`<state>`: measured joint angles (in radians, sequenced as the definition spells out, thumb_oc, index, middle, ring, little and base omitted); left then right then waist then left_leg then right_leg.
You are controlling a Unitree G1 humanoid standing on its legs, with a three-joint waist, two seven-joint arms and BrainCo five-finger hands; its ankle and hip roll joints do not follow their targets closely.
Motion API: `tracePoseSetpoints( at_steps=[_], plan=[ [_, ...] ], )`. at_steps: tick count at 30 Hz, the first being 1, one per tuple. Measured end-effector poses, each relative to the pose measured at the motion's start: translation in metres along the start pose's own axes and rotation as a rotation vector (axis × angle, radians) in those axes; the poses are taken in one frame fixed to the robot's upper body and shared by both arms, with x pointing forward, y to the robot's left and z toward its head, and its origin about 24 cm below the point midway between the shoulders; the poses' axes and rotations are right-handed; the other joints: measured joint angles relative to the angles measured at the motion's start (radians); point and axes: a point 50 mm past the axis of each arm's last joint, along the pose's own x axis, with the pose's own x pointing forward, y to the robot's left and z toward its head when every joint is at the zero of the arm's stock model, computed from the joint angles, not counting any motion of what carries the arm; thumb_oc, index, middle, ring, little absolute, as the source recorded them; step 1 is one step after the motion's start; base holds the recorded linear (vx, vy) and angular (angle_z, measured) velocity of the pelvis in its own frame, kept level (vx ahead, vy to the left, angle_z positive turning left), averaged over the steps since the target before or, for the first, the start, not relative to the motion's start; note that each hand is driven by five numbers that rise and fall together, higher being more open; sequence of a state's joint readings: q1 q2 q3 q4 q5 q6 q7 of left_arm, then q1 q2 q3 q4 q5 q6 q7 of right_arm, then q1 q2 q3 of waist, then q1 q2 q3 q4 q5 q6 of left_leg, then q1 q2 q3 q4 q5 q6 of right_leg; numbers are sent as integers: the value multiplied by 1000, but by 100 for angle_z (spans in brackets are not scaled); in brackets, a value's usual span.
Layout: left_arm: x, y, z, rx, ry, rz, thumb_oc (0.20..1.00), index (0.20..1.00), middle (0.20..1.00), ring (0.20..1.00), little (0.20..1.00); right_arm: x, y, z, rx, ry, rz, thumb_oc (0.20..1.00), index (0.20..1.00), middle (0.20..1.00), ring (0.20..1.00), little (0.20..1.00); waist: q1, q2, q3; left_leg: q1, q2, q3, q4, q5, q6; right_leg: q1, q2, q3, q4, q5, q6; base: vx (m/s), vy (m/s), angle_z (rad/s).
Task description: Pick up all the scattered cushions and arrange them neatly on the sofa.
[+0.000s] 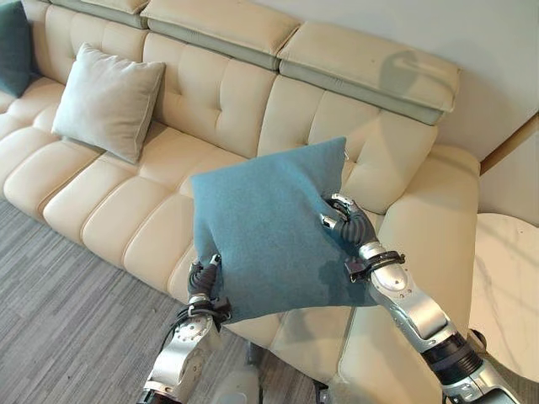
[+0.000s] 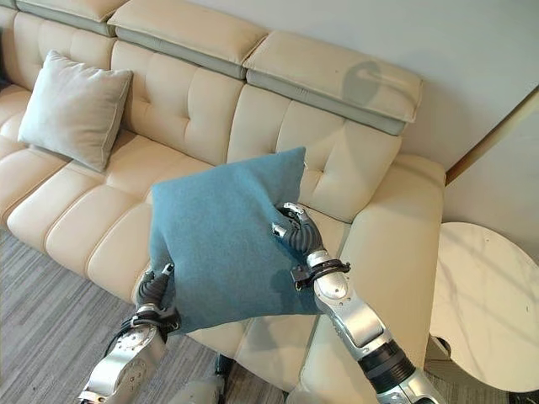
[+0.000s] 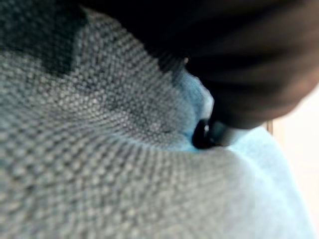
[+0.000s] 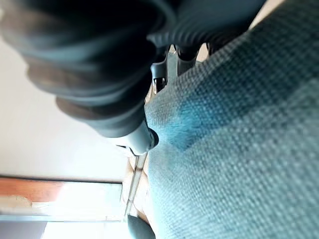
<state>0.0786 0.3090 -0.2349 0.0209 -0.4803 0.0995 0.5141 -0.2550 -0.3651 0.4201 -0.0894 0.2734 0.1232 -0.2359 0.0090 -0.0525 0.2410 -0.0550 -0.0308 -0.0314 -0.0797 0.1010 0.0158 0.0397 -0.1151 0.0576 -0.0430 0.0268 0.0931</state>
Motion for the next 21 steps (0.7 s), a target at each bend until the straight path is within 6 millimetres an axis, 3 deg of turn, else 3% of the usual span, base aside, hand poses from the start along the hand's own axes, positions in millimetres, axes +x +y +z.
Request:
tracePoseSetpoints(
  at_steps=[2, 4, 5, 6, 7, 9, 10, 11, 13, 17, 18, 19, 20, 21],
  plan=[
    [1, 4, 1, 27, -9, 5, 200, 200, 200, 200, 200, 0, 6, 0, 8, 3, 5, 200, 200, 200, 200, 200, 3, -2, -2, 2, -1, 69, 1, 3, 15, -58, -5, -3, 53, 8, 6, 21, 183, -89],
    [2, 8, 3, 52, -21, 15, 200, 200, 200, 200, 200, 1, 9, 0, 10, 6, 11, 200, 200, 200, 200, 200, 28, -5, -3, 5, 12, 146, -1, 0, 34, -89, -11, -74, 54, 40, -3, -6, 151, -128],
    [3, 11, 4, 45, -25, 31, 200, 200, 200, 200, 200, 3, 13, 1, 16, 4, 20, 200, 200, 200, 200, 200, 32, -4, -4, 10, 29, 223, 0, 5, 46, -97, -17, -250, 59, 12, -42, 13, 79, -147],
    [3, 16, 5, 38, -27, 51, 200, 200, 200, 200, 200, 6, 16, 2, 20, 3, 30, 200, 200, 200, 200, 200, 56, -3, -3, 16, 46, 263, 0, 4, 47, -104, -20, -362, 72, -5, -47, 0, 49, -186],
    [4, 22, 7, 30, -32, 76, 200, 200, 200, 200, 200, 9, 23, 5, 27, -7, 48, 200, 200, 200, 200, 200, 72, -4, -5, 26, 65, 336, 0, -10, 41, -94, -34, -515, 76, -10, -35, 22, 20, -171],
    [4, 26, 8, 31, -39, 93, 200, 200, 200, 200, 200, 9, 26, 6, 35, -15, 60, 200, 200, 200, 200, 200, 78, -15, -13, 30, 63, 388, 0, -15, 34, -61, -58, -565, 47, 13, -17, 15, 2, -111],
    [4, 25, 8, 31, -38, 91, 200, 200, 200, 200, 200, 9, 25, 6, 32, -13, 58, 200, 200, 200, 200, 200, 74, -17, -14, 34, 60, 402, 0, -16, 32, -53, -65, -572, 35, 33, -6, 40, -23, -70],
    [2, 23, 4, 38, -32, 91, 200, 200, 200, 200, 200, 7, 22, 3, 21, -4, 56, 200, 200, 200, 200, 200, 56, -13, -18, 38, 65, 417, 0, -16, 25, -41, -35, -508, -5, 63, -1, 37, -28, -37],
    [0, 20, 1, 35, -25, 85, 200, 200, 200, 200, 200, 2, 18, -4, -2, 21, 48, 200, 200, 200, 200, 200, 36, -8, -20, 48, 72, 422, 0, -10, 18, -21, -20, -483, -39, 90, -29, 63, -37, -30],
    [-4, 18, -6, 24, 2, 79, 200, 200, 200, 200, 200, -2, 14, -10, -26, 47, 42, 200, 200, 200, 200, 200, 10, -8, -20, 93, 93, 446, 0, -16, -6, -30, 15, -404, -46, 97, -40, 55, -76, -55],
    [-5, 20, -8, 26, 8, 79, 200, 200, 200, 200, 200, -4, 14, -13, -24, 56, 42, 200, 200, 200, 200, 200, 8, -5, -23, 106, 94, 422, 1, -19, -11, -28, 20, -378, -46, 97, -40, -23, -140, -91],
    [-5, 20, -9, 27, 10, 80, 200, 200, 200, 200, 200, -4, 14, -13, -25, 57, 43, 200, 200, 200, 200, 200, 12, -3, -23, 108, 92, 378, 8, -28, -26, -35, 22, -355, -46, 89, -40, 18, -107, -75],
    [-6, 19, -9, 24, 12, 80, 200, 200, 200, 200, 200, -4, 15, -14, -25, 59, 48, 200, 200, 200, 200, 200, 24, -6, -24, 94, 85, 286, 44, -33, -36, -49, 21, -321, -46, 89, -52, 32, -47, -75],
    [-5, 19, -9, 20, 11, 81, 200, 200, 200, 200, 200, -4, 15, -16, -21, 66, 47, 200, 200, 200, 200, 200, 42, -27, -27, 17, 70, 47, 149, -46, -47, -72, 0, -281, -46, 97, -70, 60, 34, -74]
  ],
)
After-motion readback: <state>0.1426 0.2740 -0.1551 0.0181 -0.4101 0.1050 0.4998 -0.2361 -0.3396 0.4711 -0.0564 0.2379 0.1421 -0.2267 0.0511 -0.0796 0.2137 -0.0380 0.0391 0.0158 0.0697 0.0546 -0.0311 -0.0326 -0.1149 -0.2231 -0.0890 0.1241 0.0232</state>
